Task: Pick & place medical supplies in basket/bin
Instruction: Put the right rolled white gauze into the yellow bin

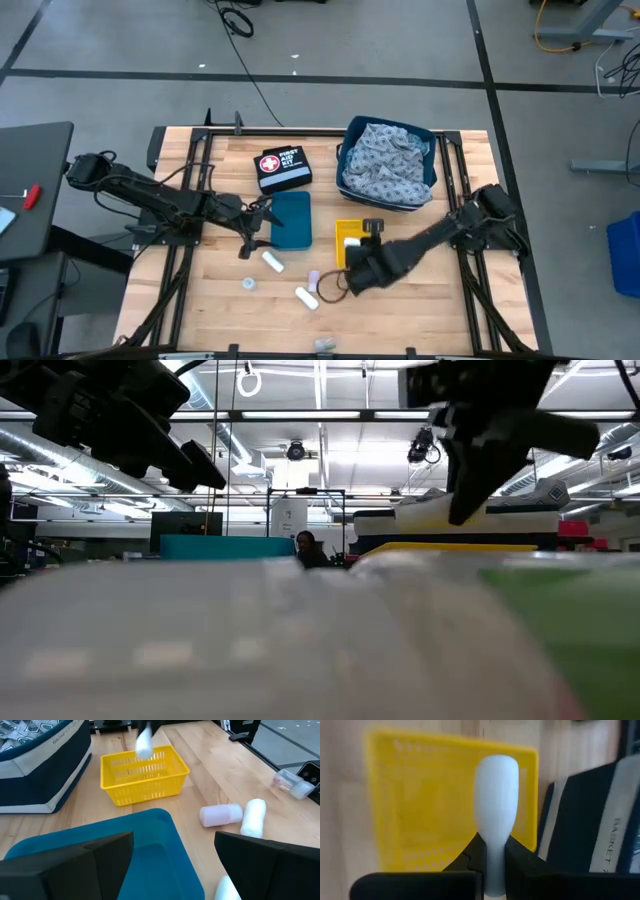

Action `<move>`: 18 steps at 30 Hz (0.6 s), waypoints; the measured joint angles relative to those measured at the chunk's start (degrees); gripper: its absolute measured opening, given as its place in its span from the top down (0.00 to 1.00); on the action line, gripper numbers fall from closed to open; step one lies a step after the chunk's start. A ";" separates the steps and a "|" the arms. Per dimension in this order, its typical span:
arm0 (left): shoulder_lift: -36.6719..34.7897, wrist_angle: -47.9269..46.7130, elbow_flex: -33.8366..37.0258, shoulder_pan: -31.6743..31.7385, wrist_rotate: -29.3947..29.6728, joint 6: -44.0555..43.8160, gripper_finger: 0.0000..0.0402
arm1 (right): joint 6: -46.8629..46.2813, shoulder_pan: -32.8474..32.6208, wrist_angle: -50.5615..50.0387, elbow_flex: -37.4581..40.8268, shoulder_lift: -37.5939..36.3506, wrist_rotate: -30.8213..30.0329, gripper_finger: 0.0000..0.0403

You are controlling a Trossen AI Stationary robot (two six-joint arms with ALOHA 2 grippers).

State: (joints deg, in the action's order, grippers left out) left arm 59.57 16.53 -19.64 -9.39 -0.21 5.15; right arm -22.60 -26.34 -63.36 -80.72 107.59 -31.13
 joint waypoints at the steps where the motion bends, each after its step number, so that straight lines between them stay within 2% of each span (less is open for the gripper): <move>1: 0.00 -0.13 0.00 -0.02 0.00 -0.05 0.29 | 0.90 1.05 0.27 0.47 -0.04 1.59 0.92; 4: 0.00 -0.96 0.00 0.00 0.04 -0.56 0.29 | 4.06 3.86 4.65 2.93 -0.02 5.82 0.92; 11: 0.00 -3.31 0.00 -0.01 0.17 -1.30 0.29 | 8.91 7.95 8.76 5.87 -0.02 10.85 0.91; 13: 0.00 -3.57 0.00 -0.02 0.17 -1.46 0.29 | 8.91 8.58 8.71 5.87 -0.02 11.21 0.85; 18: 0.00 -6.27 0.00 -0.02 -0.51 -1.76 0.29 | 9.59 8.82 8.80 5.87 -0.02 11.05 0.60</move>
State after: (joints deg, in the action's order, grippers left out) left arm 59.57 10.26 -19.64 -9.41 -0.71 3.38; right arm -13.01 -17.52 -54.56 -74.85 107.57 -20.09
